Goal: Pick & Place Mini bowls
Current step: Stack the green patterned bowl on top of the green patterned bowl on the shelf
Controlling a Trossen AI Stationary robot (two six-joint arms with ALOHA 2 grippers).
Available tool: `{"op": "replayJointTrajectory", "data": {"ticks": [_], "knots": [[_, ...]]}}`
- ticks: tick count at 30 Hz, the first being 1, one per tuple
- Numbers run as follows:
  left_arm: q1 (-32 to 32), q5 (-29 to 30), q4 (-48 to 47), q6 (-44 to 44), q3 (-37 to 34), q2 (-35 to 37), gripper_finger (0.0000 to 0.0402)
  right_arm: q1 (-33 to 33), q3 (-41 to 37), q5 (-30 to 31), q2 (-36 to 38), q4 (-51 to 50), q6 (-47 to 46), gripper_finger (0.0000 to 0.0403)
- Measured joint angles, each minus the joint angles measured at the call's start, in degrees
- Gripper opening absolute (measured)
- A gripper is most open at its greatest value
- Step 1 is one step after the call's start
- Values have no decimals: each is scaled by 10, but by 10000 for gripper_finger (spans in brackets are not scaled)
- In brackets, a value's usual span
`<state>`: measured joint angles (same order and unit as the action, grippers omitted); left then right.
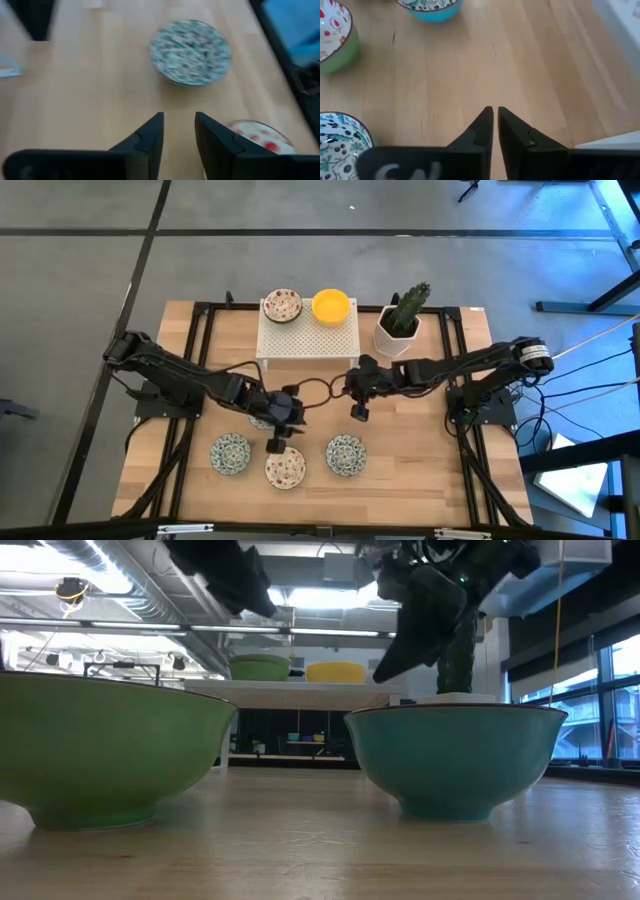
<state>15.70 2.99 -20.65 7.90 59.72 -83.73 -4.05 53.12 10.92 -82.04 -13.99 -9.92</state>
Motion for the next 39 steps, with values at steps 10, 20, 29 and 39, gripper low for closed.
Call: {"op": "replayJointTrajectory", "data": {"ticks": [10,20,29,39], "knots": [[46,-81,11,-23,1,-96,136,-2,-10,0,0,23,-4,94],[46,-41,-28,2,2,-130,156,-3,-10,0,0,48,0,118],[50,-63,-58,25,-2,-130,128,-3,-10,-7,0,48,-1,118],[45,-38,-63,40,-2,-129,14,-3,-10,-7,0,48,-2,118]]}}
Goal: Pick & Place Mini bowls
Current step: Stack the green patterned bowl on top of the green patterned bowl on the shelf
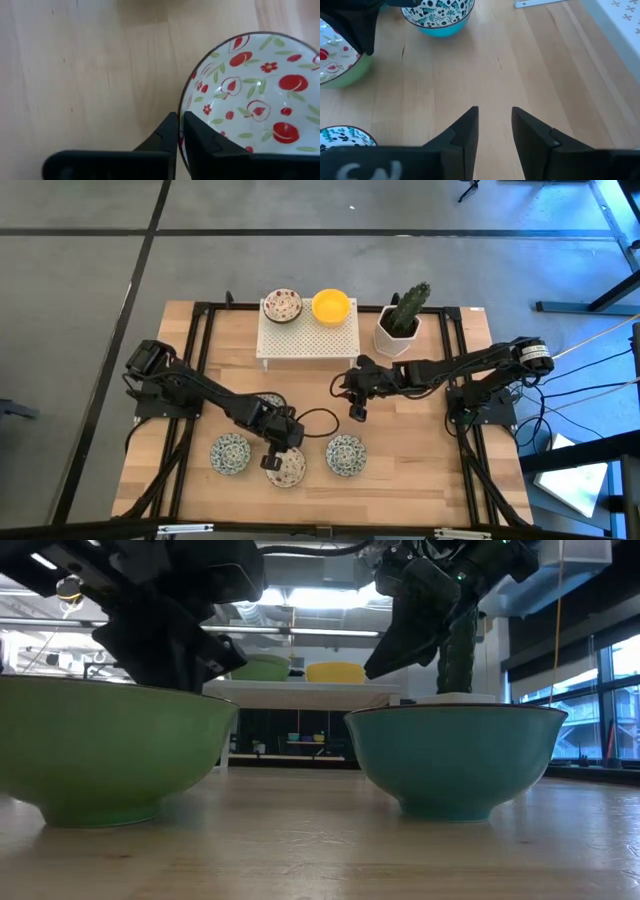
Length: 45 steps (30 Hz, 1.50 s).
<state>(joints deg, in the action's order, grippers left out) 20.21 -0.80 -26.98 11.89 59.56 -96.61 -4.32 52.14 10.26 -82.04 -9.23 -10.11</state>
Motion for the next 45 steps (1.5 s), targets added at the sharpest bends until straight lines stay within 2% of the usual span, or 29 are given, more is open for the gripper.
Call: {"op": "replayJointTrajectory", "data": {"ticks": [17,45], "knots": [[-4,28,20,9,0,0,18,0,0,-15,0,0,-4,118],[-4,42,22,4,0,-1,19,-10,0,-14,0,-1,-5,118]]}}
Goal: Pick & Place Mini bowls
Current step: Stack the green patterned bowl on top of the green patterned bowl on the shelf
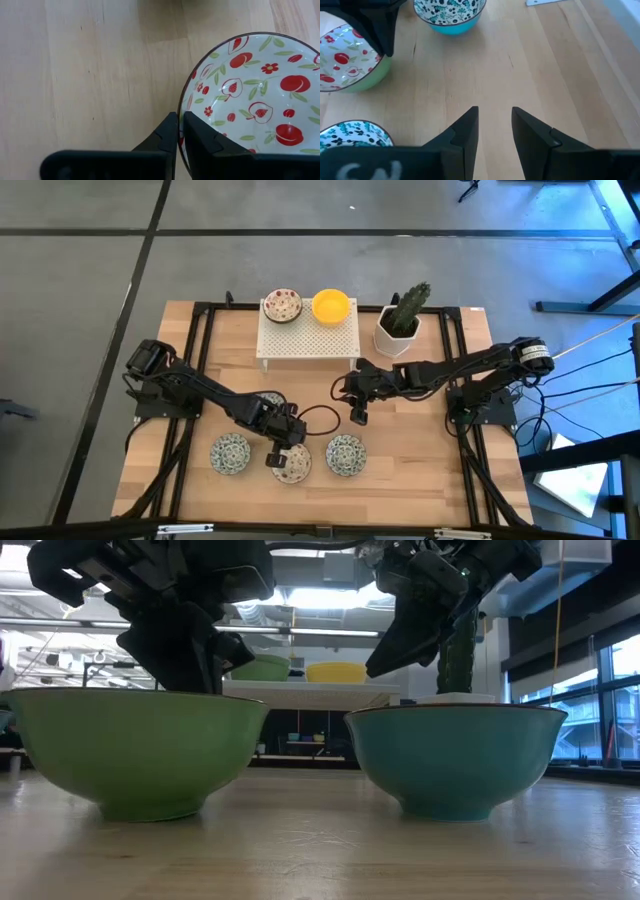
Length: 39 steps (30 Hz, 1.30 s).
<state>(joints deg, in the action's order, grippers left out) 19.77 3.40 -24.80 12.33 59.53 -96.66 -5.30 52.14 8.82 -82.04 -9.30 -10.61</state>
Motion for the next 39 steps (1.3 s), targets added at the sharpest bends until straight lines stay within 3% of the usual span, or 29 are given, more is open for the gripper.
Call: {"op": "replayJointTrajectory", "data": {"ticks": [32,39], "knots": [[-22,2,21,-41,-1,69,5,-5,0,2,0,-26,-9,118],[-34,37,27,-33,-1,69,5,-5,0,2,0,-26,-10,118]]}}
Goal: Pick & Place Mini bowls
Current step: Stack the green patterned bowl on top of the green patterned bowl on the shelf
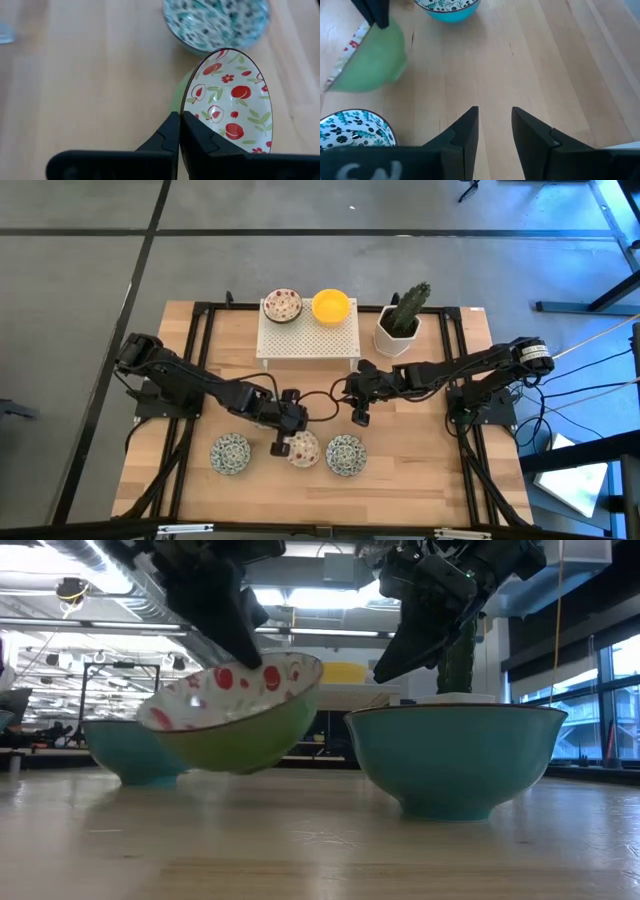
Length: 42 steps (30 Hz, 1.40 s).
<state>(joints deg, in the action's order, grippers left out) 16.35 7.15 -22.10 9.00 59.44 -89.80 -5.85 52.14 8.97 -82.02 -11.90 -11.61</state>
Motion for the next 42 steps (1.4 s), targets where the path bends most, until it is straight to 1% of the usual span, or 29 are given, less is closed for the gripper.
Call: {"op": "replayJointTrajectory", "data": {"ticks": [2,5,13,17,30,36,42], "knots": [[-3,20,13,11,0,0,5,0,0,0,0,0,0,118],[-8,28,27,17,0,0,5,0,0,0,0,0,0,118],[-20,21,26,64,0,0,4,0,0,0,0,0,-4,118],[-24,-5,26,83,0,0,4,0,0,0,0,0,-4,118],[-23,-4,35,83,0,0,5,0,0,0,0,0,-4,118],[-21,7,42,83,1,0,5,0,0,0,0,0,-4,118],[-20,9,74,84,1,1,5,-6,0,-2,0,9,0,118]]}}
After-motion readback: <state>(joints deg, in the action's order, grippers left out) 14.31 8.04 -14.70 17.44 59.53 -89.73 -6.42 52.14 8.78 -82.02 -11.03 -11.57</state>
